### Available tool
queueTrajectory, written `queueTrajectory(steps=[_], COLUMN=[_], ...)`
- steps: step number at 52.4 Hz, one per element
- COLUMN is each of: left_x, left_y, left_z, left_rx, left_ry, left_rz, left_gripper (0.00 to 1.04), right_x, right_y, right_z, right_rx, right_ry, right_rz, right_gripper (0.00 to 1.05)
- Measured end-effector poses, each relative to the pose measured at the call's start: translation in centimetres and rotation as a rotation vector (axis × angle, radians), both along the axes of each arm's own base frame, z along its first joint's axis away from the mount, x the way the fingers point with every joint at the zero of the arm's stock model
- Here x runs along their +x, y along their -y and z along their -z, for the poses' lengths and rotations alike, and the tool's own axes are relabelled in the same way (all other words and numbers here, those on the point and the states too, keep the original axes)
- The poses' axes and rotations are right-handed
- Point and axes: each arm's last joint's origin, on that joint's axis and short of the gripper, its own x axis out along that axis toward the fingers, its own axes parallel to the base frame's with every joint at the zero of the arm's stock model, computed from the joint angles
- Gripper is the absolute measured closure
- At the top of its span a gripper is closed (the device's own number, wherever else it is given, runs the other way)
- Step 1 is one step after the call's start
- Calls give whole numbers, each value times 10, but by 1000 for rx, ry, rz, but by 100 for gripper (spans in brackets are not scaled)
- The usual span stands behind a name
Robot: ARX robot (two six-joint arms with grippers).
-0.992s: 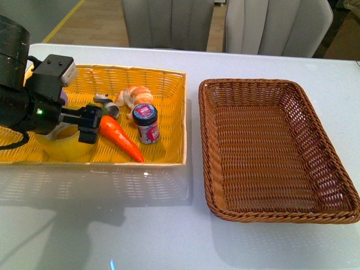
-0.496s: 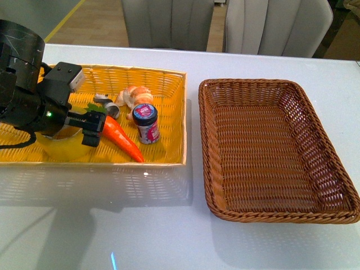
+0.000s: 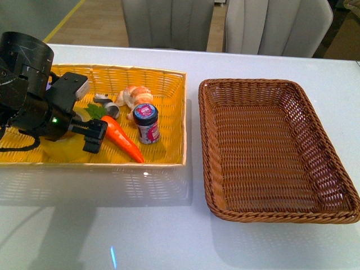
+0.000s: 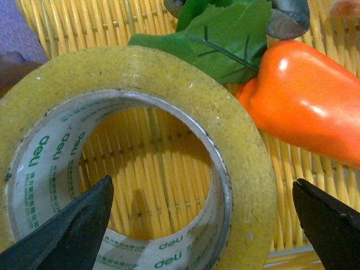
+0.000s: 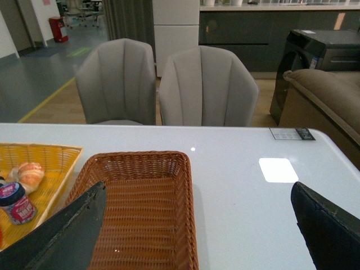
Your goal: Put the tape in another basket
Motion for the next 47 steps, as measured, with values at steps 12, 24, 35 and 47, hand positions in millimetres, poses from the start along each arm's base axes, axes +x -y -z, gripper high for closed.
queueTrajectory(steps=[12,24,35,47], left_x=[1,-5,-13,-22], left_y=[0,-3,-10,-5], left_z=[3,-2,-26,-85], left_rx=[17,35,12,-29], left_ry=[-5,25,95,239], left_rz=[-14,-40,-92,-91], left_gripper=[45,79,88,88], right_x=[0,0,0,0], right_y=[0,0,0,0], right_z=[0,0,0,0], right_rx=[0,0,0,0], right_ry=[0,0,0,0], right_rz=[0,0,0,0], right_gripper=[9,9,9,9])
